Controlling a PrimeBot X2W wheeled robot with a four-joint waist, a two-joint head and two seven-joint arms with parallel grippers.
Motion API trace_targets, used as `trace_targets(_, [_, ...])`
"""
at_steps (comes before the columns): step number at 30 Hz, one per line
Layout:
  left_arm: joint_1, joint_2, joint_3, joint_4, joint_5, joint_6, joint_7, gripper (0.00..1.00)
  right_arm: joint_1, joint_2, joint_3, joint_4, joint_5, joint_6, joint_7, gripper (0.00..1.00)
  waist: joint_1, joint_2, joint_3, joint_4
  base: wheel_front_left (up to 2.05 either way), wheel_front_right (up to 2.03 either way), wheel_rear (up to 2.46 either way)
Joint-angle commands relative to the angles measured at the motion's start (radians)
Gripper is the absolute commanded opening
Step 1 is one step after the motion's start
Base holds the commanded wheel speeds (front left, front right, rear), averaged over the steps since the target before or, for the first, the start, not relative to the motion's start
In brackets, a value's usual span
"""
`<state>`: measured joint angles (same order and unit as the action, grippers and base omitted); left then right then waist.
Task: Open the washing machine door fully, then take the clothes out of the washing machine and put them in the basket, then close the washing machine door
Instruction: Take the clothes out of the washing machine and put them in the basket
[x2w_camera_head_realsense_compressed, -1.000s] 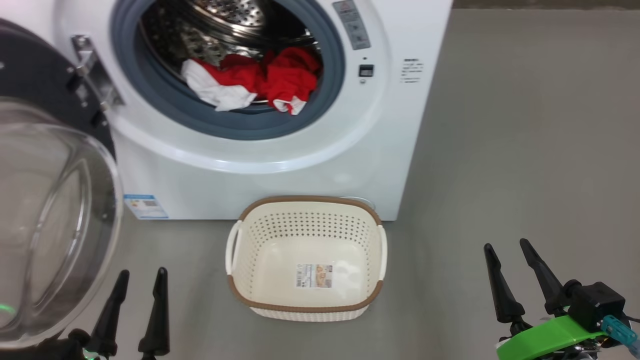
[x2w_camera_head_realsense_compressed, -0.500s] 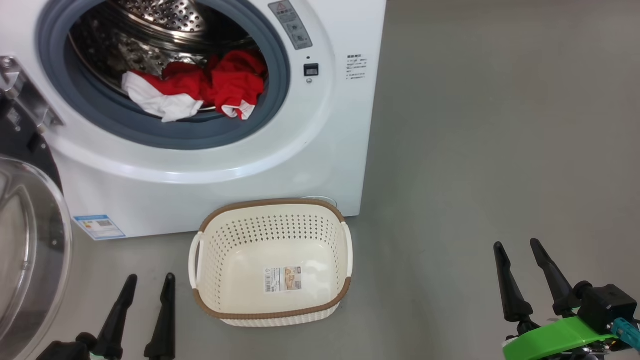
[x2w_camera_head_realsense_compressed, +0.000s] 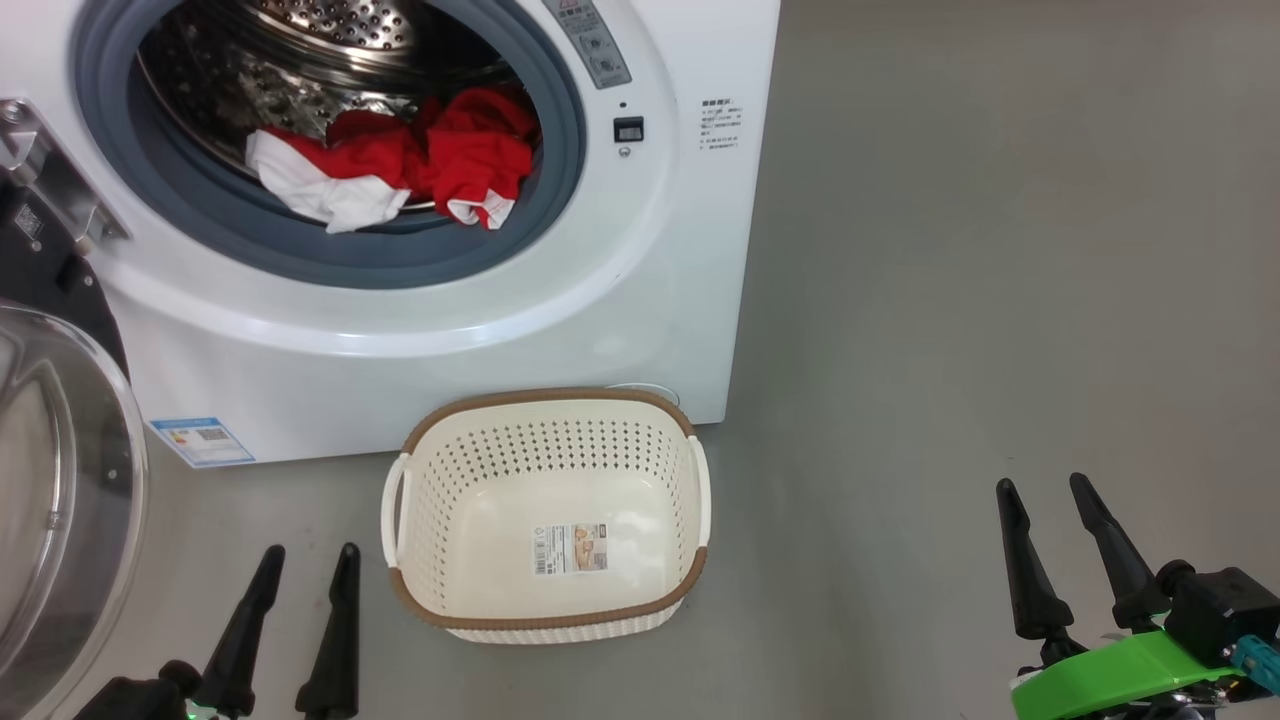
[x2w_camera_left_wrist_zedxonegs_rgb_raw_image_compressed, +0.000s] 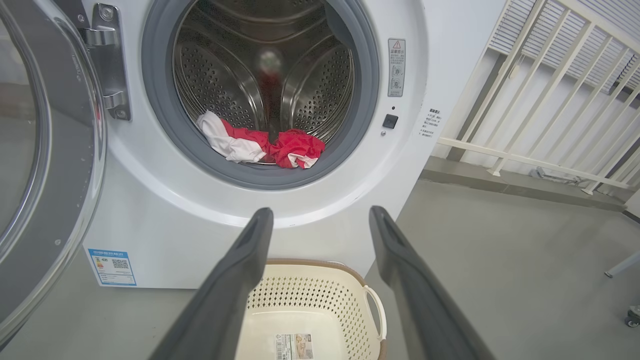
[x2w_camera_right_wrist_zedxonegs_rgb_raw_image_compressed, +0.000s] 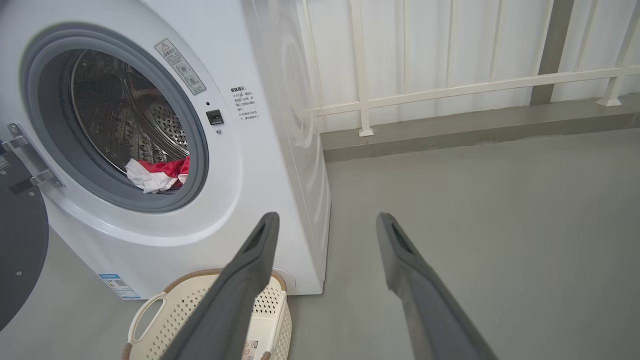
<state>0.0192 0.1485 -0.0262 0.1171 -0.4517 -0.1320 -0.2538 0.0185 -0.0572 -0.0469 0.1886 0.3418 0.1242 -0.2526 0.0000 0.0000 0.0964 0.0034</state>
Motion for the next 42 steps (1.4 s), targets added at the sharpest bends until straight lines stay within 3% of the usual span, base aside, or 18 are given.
trace_targets(1, [-0.039,0.022,0.031,-0.025,-0.008,0.001,-0.008,1.0,-0.012,-0.007,0.019,-0.029,-0.011,0.007,-0.009,1.0,0.0,0.0,0.002,0.003,0.35,-0.35,0.0])
trace_targets(20, [-0.062,0.026,0.007,-0.02,-0.019,0.001,-0.008,1.0,-0.02,-0.003,0.034,-0.028,-0.011,0.007,-0.009,1.0,0.0,0.0,0.014,0.011,1.11,-1.11,0.0])
trace_targets(33, [-0.056,0.024,-0.003,0.011,-0.025,0.001,-0.008,1.0,-0.02,-0.004,0.048,-0.026,-0.011,0.007,-0.009,1.0,0.0,0.0,0.018,0.008,0.18,-0.18,0.0])
trace_targets(42, [-0.205,0.035,-0.066,0.112,-0.044,0.001,-0.008,1.0,-0.059,0.001,0.062,-0.034,-0.01,0.007,-0.009,1.0,0.0,0.0,0.102,-0.015,0.0,0.0,0.0])
